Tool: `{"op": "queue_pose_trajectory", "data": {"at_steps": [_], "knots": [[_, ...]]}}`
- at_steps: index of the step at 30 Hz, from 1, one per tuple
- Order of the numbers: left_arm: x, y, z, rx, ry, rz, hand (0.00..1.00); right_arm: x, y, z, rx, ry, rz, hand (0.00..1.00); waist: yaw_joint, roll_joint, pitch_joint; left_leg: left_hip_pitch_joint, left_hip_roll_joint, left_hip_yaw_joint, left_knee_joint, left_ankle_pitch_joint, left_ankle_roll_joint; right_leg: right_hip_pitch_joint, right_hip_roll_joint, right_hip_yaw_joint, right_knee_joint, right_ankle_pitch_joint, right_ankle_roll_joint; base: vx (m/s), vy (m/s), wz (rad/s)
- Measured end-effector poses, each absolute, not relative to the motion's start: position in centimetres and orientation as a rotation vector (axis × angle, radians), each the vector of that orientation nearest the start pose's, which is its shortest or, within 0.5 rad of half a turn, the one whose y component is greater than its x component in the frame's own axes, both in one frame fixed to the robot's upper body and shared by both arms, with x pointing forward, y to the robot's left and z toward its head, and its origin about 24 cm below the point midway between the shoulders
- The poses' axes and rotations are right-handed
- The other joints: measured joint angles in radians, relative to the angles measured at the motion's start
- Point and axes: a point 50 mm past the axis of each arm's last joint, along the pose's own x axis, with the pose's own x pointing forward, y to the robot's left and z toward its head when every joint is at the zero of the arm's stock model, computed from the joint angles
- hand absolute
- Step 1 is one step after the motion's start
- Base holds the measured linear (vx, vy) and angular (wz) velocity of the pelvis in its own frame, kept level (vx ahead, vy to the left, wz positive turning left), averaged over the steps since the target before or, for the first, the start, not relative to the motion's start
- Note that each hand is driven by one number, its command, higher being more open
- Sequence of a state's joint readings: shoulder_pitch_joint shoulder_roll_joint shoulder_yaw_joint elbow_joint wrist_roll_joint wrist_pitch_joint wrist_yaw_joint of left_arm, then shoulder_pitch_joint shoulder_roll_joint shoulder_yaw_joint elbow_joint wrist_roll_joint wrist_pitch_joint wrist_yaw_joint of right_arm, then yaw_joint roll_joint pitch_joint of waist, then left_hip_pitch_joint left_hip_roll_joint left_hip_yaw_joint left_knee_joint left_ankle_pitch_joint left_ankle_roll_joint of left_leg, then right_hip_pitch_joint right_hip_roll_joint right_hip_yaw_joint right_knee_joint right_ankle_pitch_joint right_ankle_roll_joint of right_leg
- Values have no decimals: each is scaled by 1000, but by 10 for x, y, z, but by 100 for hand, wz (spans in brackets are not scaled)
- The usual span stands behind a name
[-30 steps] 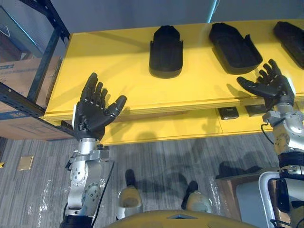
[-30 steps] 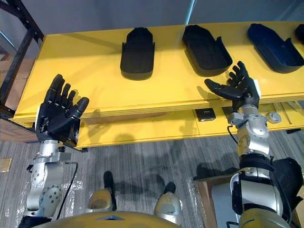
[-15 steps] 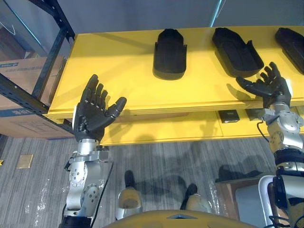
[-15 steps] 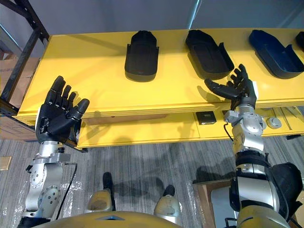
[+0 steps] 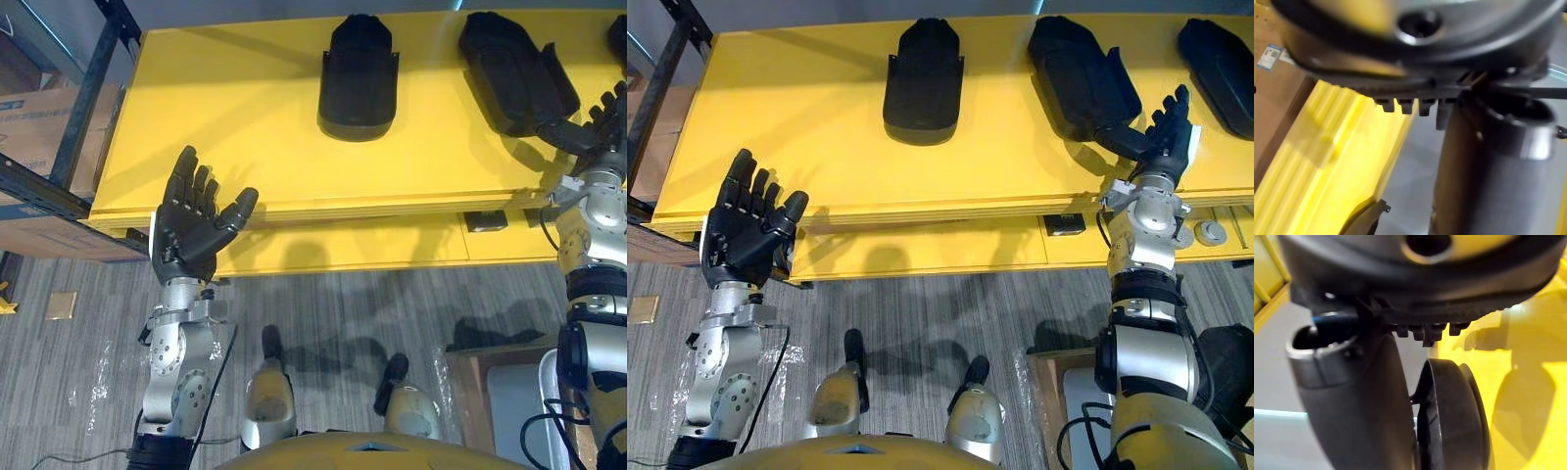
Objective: Walk over and take three plastic housings, then place them on the shelf
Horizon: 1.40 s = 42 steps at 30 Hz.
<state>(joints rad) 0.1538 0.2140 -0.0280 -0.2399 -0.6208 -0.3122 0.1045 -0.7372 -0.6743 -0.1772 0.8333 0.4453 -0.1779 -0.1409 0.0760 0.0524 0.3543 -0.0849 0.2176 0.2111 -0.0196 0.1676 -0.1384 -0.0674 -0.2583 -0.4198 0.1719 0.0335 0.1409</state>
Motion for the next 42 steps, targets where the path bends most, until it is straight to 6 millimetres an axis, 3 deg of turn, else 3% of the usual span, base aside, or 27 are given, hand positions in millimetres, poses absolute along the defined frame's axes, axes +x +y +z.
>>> {"op": "queue_pose_trajectory", "data": {"at_steps": [6,12,27,42], "knots": [[220,197,95,-435,-379,105,100,347,-356,201,-6,-296,-473,100,1,11,39,-15,-2,-8,16,-3,1,-21,-11,1,40,-17,-2,-28,-5,2],[222,199,99,-417,-393,94,100,345,-359,206,-29,-303,-436,100,0,13,43,-29,-2,-12,17,-2,1,-48,-18,3,71,-31,-5,-14,-3,1],[222,201,100,-410,-401,86,100,342,-362,204,-58,-298,-377,100,-2,13,43,-26,-2,-8,17,-1,1,-48,-18,7,75,-32,-6,-1,-1,0],[221,204,102,-384,-409,69,100,336,-363,187,-92,-262,-317,100,2,-3,40,-4,-1,-2,14,0,1,-24,-17,7,67,-32,-4,-4,-2,-1]]}}
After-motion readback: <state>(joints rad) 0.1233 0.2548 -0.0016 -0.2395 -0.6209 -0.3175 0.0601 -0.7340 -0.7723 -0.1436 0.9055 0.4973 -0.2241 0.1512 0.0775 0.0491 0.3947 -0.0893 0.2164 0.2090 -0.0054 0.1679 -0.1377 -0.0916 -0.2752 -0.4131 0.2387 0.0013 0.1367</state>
